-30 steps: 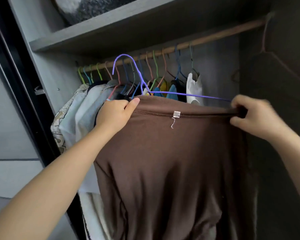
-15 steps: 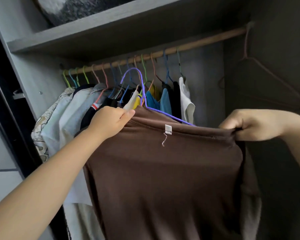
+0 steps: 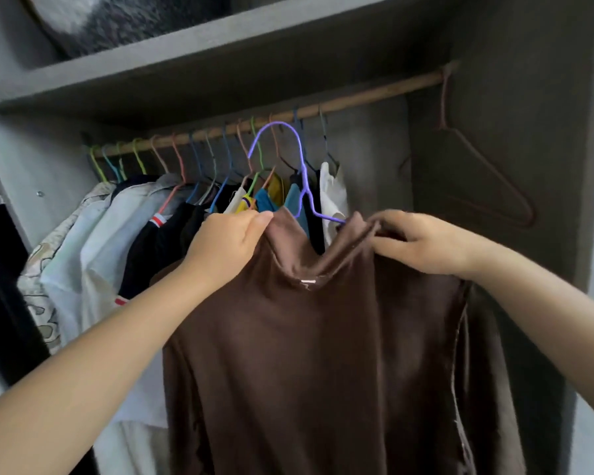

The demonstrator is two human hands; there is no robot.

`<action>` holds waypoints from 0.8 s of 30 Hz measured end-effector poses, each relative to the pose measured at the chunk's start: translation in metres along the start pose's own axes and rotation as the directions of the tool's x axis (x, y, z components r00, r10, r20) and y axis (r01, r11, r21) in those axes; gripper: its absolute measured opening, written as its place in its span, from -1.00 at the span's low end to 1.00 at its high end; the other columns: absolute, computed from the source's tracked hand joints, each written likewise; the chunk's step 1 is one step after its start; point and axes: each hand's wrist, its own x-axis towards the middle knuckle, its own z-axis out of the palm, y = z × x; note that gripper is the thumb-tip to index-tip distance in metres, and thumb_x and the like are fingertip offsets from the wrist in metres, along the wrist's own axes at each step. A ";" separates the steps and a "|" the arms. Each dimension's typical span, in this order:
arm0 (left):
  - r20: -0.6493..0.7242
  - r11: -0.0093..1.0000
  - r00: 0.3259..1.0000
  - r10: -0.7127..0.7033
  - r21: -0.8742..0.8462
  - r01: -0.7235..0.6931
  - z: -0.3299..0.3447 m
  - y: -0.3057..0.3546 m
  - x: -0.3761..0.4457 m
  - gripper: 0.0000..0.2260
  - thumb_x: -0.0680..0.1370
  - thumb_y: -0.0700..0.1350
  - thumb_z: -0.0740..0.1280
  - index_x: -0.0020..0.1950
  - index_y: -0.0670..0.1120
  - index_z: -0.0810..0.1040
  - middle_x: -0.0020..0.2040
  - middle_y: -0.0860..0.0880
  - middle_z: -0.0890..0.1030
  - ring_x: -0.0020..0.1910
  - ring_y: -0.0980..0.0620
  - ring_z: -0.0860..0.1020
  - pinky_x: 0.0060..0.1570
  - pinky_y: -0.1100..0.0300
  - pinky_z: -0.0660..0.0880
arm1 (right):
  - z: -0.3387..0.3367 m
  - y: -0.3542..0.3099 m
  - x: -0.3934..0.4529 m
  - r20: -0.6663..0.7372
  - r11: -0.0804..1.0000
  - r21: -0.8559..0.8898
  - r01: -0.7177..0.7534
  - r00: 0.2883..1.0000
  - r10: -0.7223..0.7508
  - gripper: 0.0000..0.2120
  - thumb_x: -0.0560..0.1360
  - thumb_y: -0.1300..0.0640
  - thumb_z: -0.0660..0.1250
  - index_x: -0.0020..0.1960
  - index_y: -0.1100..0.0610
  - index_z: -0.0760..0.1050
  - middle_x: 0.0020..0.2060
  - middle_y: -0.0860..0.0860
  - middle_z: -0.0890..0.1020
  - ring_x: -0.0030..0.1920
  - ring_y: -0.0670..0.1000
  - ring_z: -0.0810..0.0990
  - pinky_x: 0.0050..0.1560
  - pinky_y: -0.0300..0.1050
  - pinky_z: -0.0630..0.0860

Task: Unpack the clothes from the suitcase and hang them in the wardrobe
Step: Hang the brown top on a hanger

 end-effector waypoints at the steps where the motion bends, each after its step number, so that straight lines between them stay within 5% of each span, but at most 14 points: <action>1: -0.011 1.000 1.000 -0.020 -0.020 0.020 0.001 0.003 0.001 -0.62 0.51 0.13 0.02 -0.47 0.03 0.21 -0.55 0.07 0.23 -0.53 0.01 0.31 -0.38 0.14 0.20 | 0.002 0.000 -0.003 0.015 1.000 0.007 -0.009 1.000 0.009 -0.70 0.47 0.09 0.29 0.09 0.28 0.48 -0.01 0.13 0.60 0.04 0.09 0.55 0.06 -0.02 0.41; 5: -0.089 0.992 0.995 -0.045 -0.119 0.034 0.011 0.017 0.003 -0.68 0.52 -0.05 0.05 -0.44 0.03 0.15 -0.52 0.09 0.21 -0.50 0.16 0.25 -0.38 0.24 0.09 | -0.009 -0.007 -0.026 0.013 0.974 0.226 -0.024 1.000 0.022 -0.70 0.31 0.01 0.46 -0.20 0.26 0.54 -0.33 0.07 0.54 -0.26 -0.04 0.48 -0.20 -0.06 0.38; 10: -0.102 0.986 0.995 -0.010 -0.166 -0.007 0.021 0.007 0.006 -0.72 0.54 -0.05 0.04 -0.37 -0.03 0.27 -0.51 0.11 0.21 -0.50 0.18 0.39 -0.45 0.40 0.27 | -0.043 0.004 -0.052 -0.301 0.990 0.107 -0.091 0.946 0.120 -0.81 0.40 0.13 0.41 -0.20 0.28 0.59 -0.34 0.17 0.58 -0.35 -0.07 0.46 -0.33 -0.25 0.31; 13: -0.098 0.979 0.995 -0.001 -0.204 -0.019 0.030 0.006 0.010 -0.66 0.52 0.09 0.07 -0.31 -0.13 0.34 -0.52 0.14 0.22 -0.47 0.28 0.42 -0.45 0.40 0.27 | -0.062 0.005 -0.065 -0.242 0.980 0.079 -0.181 0.950 0.195 -0.80 0.42 0.15 0.40 -0.38 0.08 0.52 -0.49 -0.06 0.53 -0.44 -0.18 0.45 -0.38 -0.38 0.35; 16: -0.073 0.966 0.996 0.054 -0.247 -0.071 0.042 0.023 0.017 -0.65 0.45 0.18 0.06 -0.40 -0.03 0.31 -0.53 0.12 0.26 -0.48 0.23 0.41 -0.42 0.30 0.22 | -0.070 -0.004 -0.075 -0.126 0.974 -0.051 -0.222 0.969 0.214 -0.78 0.44 0.09 0.36 -0.38 -0.03 0.49 -0.51 -0.13 0.54 -0.42 -0.26 0.49 -0.35 -0.40 0.38; 20: 0.198 0.916 0.977 0.083 -0.400 0.003 0.051 0.040 0.030 -0.63 0.49 0.20 0.05 -0.40 0.04 0.40 -0.44 0.02 0.46 -0.37 0.26 0.47 -0.34 0.39 0.28 | -0.073 -0.024 -0.093 -0.087 0.970 -0.025 -0.242 0.967 0.239 -0.80 0.47 0.00 0.27 -0.12 0.09 0.60 -0.19 0.02 0.66 -0.13 0.00 0.62 -0.08 -0.11 0.52; 22: 0.446 0.907 0.895 0.005 -0.379 0.184 0.053 0.045 0.040 -0.61 0.60 0.11 0.05 -0.24 -0.04 0.53 -0.20 -0.07 0.58 -0.17 0.14 0.52 -0.13 0.25 0.37 | -0.076 -0.029 -0.095 -0.083 0.954 -0.116 -0.277 0.960 0.269 -0.81 0.50 0.01 0.23 -0.15 0.09 0.54 -0.23 0.00 0.62 -0.18 -0.03 0.58 -0.14 -0.22 0.48; 24: 0.546 0.915 0.838 -0.012 -0.331 0.229 0.062 0.053 0.052 -0.67 0.63 0.02 -0.01 -0.06 -0.01 0.52 -0.07 -0.02 0.56 0.02 0.03 0.49 -0.01 0.22 0.33 | -0.081 -0.027 -0.092 -0.110 0.905 -0.239 -0.351 0.936 0.334 -0.75 0.53 0.02 0.21 -0.28 0.09 0.42 -0.35 -0.03 0.49 -0.30 -0.07 0.46 -0.31 -0.27 0.35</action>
